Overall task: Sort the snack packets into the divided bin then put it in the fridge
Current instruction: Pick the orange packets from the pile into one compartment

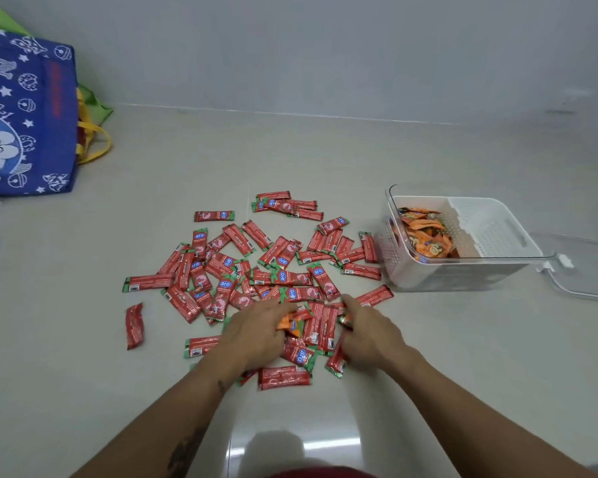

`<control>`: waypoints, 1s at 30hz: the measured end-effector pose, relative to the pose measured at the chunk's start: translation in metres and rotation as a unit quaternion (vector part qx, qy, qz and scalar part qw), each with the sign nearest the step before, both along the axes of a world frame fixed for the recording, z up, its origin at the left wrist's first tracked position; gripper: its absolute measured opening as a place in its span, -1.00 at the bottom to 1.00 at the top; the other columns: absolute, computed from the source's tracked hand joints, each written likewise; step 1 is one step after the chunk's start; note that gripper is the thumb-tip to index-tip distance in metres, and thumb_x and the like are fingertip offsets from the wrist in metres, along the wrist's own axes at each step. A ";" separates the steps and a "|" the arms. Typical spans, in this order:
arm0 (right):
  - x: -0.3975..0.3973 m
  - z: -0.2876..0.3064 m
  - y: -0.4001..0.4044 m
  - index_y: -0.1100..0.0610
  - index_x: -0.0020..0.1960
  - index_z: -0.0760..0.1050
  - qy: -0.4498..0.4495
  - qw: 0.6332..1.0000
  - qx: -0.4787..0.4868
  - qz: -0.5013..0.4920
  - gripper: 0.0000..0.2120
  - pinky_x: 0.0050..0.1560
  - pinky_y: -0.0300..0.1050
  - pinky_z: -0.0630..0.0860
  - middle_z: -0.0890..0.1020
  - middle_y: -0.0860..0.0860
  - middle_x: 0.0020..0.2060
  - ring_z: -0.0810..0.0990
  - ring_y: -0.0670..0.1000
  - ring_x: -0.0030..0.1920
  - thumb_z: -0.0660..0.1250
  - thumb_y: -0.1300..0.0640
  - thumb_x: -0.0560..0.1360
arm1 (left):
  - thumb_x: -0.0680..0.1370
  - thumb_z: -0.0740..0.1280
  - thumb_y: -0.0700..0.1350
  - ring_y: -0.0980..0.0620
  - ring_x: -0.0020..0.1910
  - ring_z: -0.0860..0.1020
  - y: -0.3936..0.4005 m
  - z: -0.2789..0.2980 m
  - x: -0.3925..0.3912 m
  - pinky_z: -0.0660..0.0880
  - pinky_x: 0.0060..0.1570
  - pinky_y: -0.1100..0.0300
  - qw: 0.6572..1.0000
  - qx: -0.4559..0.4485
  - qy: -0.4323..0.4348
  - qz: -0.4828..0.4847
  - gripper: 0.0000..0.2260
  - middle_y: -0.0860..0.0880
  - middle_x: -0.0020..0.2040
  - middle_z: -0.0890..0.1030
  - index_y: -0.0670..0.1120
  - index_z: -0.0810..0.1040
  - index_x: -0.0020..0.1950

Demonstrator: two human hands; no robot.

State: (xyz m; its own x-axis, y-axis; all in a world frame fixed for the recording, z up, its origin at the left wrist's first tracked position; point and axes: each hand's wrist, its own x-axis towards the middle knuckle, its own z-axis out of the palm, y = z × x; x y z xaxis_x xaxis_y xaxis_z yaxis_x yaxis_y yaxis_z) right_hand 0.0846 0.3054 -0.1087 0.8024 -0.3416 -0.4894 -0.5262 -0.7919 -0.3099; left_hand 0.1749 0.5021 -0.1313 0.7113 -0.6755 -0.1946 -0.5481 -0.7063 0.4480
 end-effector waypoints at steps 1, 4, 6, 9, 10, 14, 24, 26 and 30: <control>-0.002 0.000 0.004 -0.10 0.59 0.07 -0.010 1.000 0.009 0.023 -0.29 0.17 0.02 0.51 0.49 0.04 0.34 0.51 0.11 0.27 0.27 -0.05 0.50 | 0.57 0.19 -0.12 0.00 0.32 0.40 0.002 -0.002 -0.002 0.41 0.28 0.00 1.000 0.006 -0.015 -0.012 -0.55 0.08 0.35 0.46 0.13 0.34 0.47; -0.006 0.001 0.011 -0.16 0.47 0.27 -0.032 0.995 0.062 0.074 -0.42 0.17 0.05 0.53 0.53 0.00 0.23 0.55 0.07 0.19 0.27 -0.05 0.46 | 0.53 0.20 -0.12 0.00 0.18 0.44 0.013 -0.007 0.002 0.45 0.06 0.09 0.998 0.003 -0.052 -0.024 -0.61 0.06 0.19 0.47 0.09 0.43 0.36; -0.006 0.000 0.014 -0.17 0.37 0.36 -0.043 0.992 0.087 0.085 -0.52 0.16 0.05 0.53 0.53 -0.02 0.16 0.55 0.03 0.14 0.31 -0.02 0.47 | 0.52 0.22 -0.12 0.03 0.11 0.43 0.024 -0.010 0.007 0.43 -0.03 0.12 0.997 0.023 -0.068 -0.039 -0.67 0.06 0.11 0.44 0.06 0.46 0.28; -0.008 -0.004 0.016 -0.16 0.38 0.34 -0.071 0.989 0.106 0.076 -0.55 0.17 0.02 0.52 0.51 -0.02 0.19 0.53 0.00 0.15 0.33 0.03 0.52 | 0.53 0.22 -0.10 0.05 0.10 0.42 0.040 -0.010 0.011 0.42 -0.05 0.15 0.996 0.032 -0.074 -0.025 -0.73 0.06 0.11 0.44 0.04 0.47 0.23; -0.008 -0.006 0.016 -0.15 0.42 0.31 -0.081 0.988 0.112 0.066 -0.51 0.17 0.00 0.51 0.50 -0.02 0.21 0.52 0.00 0.16 0.33 0.03 0.53 | 0.54 0.22 -0.09 0.06 0.12 0.43 0.043 -0.010 0.011 0.44 -0.01 0.15 0.996 0.030 -0.078 -0.017 -0.75 0.07 0.13 0.45 0.03 0.47 0.22; -0.004 -0.008 0.014 -0.17 0.36 0.26 -0.104 0.980 0.166 0.020 -0.56 -0.08 -0.13 0.57 0.51 -0.12 0.08 0.58 -0.08 0.03 0.32 0.07 0.57 | 0.56 0.23 -0.05 0.05 0.14 0.44 0.043 -0.007 0.003 0.44 0.07 0.14 0.997 -0.001 -0.076 0.026 -0.78 0.09 0.16 0.48 0.03 0.46 0.20; 0.010 -0.002 -0.005 -0.02 0.07 0.47 -0.157 0.946 0.247 -0.142 -0.77 -0.29 -0.12 0.43 0.61 0.05 -0.08 0.57 -0.04 -0.19 0.22 0.31 0.58 | 0.60 0.22 0.03 0.05 -0.18 0.48 0.016 0.005 -0.016 0.47 -0.17 0.07 0.992 -0.063 -0.017 0.110 -0.88 0.04 -0.14 0.52 0.09 0.33 0.09; 0.006 -0.003 -0.010 -0.02 0.02 0.50 -0.157 0.946 0.242 -0.147 -0.76 -0.26 -0.12 0.42 0.60 0.05 -0.07 0.55 -0.03 -0.17 0.23 0.31 0.56 | 0.62 0.18 0.10 0.04 -0.23 0.49 0.010 0.006 -0.019 0.45 -0.23 0.09 0.990 -0.084 -0.024 0.113 -0.87 0.06 -0.20 0.51 0.09 0.31 0.08; -0.005 0.005 -0.022 -0.08 0.05 0.51 -0.178 0.954 0.209 -0.119 -0.70 -0.17 -0.02 0.51 0.60 0.04 -0.06 0.57 0.02 -0.14 0.19 0.31 0.58 | 0.64 0.10 0.12 0.03 -0.25 0.50 -0.007 0.013 -0.021 0.41 -0.28 0.12 0.990 -0.110 -0.032 0.086 -0.84 0.07 -0.23 0.50 0.09 0.34 -0.04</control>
